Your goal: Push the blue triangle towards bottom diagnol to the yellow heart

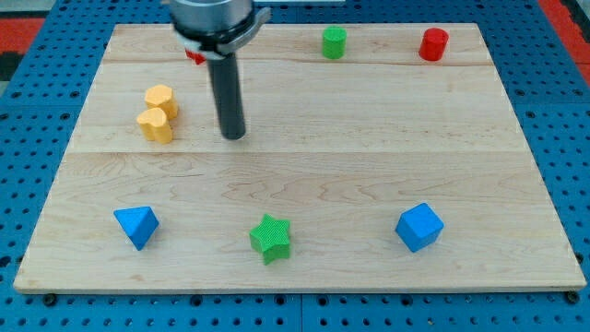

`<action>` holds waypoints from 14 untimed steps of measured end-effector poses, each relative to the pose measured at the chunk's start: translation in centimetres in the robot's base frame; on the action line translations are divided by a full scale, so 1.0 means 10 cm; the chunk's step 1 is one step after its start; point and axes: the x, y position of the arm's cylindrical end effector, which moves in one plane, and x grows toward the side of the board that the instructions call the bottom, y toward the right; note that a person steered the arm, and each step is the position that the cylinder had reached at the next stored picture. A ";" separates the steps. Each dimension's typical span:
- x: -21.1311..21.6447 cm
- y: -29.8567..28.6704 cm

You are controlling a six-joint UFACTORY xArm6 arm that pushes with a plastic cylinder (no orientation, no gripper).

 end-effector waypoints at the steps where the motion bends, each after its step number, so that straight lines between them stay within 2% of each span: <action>1: 0.14 -0.50; 2: 0.14 -1.19; 3: 0.52 -1.20; 5: 1.56 -0.08; 6: 1.66 -0.38; 7: 1.57 -0.85; 9: 1.17 -0.62; 11: 0.98 -1.19; 12: 0.72 -1.03; 14: 0.40 -1.42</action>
